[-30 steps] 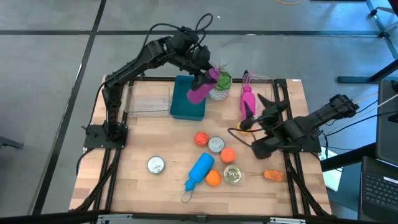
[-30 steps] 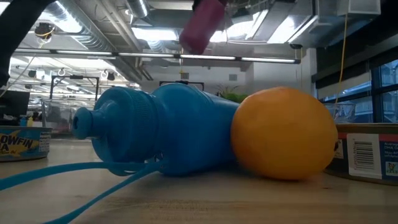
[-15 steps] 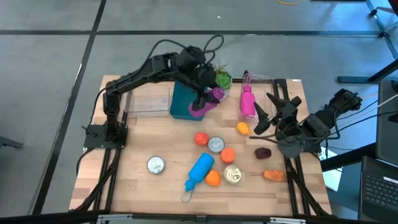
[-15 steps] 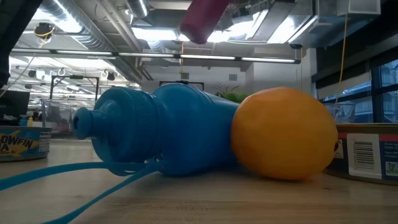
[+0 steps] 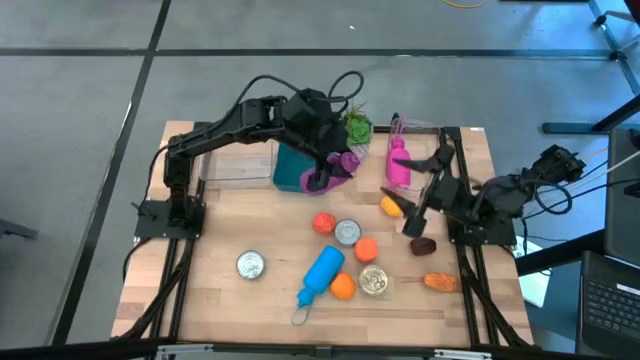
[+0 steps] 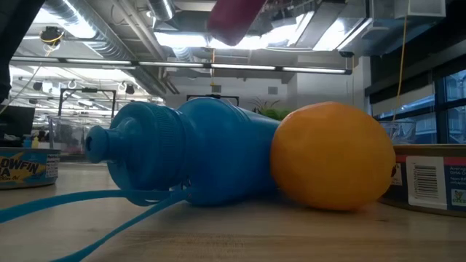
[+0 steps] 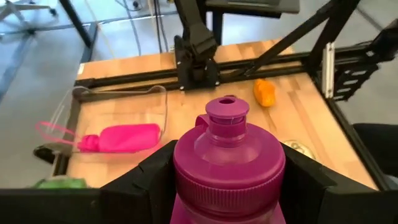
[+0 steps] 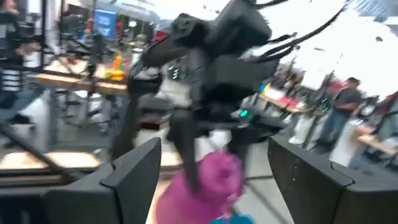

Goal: Pick & Place Food Item
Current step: Put the purple water bottle into the right transparent bin

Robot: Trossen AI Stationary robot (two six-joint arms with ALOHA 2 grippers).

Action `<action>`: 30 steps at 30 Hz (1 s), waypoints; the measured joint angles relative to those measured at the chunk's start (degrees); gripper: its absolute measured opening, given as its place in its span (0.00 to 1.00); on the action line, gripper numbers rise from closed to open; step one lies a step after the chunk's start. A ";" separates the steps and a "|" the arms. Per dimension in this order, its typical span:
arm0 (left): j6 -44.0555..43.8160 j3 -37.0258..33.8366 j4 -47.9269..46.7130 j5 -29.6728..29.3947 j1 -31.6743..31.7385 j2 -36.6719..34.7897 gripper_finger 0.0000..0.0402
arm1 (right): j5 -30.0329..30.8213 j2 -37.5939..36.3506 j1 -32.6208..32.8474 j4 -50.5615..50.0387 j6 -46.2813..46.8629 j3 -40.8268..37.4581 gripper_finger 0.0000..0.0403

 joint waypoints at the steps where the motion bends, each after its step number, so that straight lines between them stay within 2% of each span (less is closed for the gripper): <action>1: 0.17 0.00 -1.51 -1.42 -0.47 -0.64 0.52 | 0.31 -0.23 -0.47 0.11 -0.95 0.00 0.72; 3: 0.84 0.00 -3.15 -4.04 -1.86 -1.71 0.52 | -2.62 -0.44 -1.90 0.07 -0.77 0.00 0.72; 6: 0.94 0.00 -1.70 -4.58 -3.60 -3.65 0.52 | -10.07 1.35 -5.36 0.36 0.01 0.02 0.72; 9: 1.22 0.04 0.16 -4.62 -5.37 -5.12 0.52 | -12.83 3.84 -8.43 0.14 0.03 -0.11 0.72; 12: 1.47 0.04 0.00 -5.25 -7.16 -5.46 0.52 | -17.58 6.16 -10.69 4.01 -1.01 -0.07 0.72; 16: 2.05 0.04 -0.13 -6.12 -9.78 -5.22 0.52 | -21.03 8.31 -12.25 10.21 -4.37 -0.09 0.72; 19: 3.43 0.04 0.01 -9.71 -11.50 -5.22 0.52 | -25.81 8.58 -13.07 12.42 -4.19 0.00 0.72; 26: 3.59 0.04 0.72 -10.98 -12.35 -5.22 0.52 | -29.61 8.65 -13.07 12.70 -2.30 0.00 0.72; 30: 3.63 0.04 1.90 -10.97 -12.29 -5.10 0.52 | -29.70 8.90 -13.07 12.73 -1.46 0.00 0.72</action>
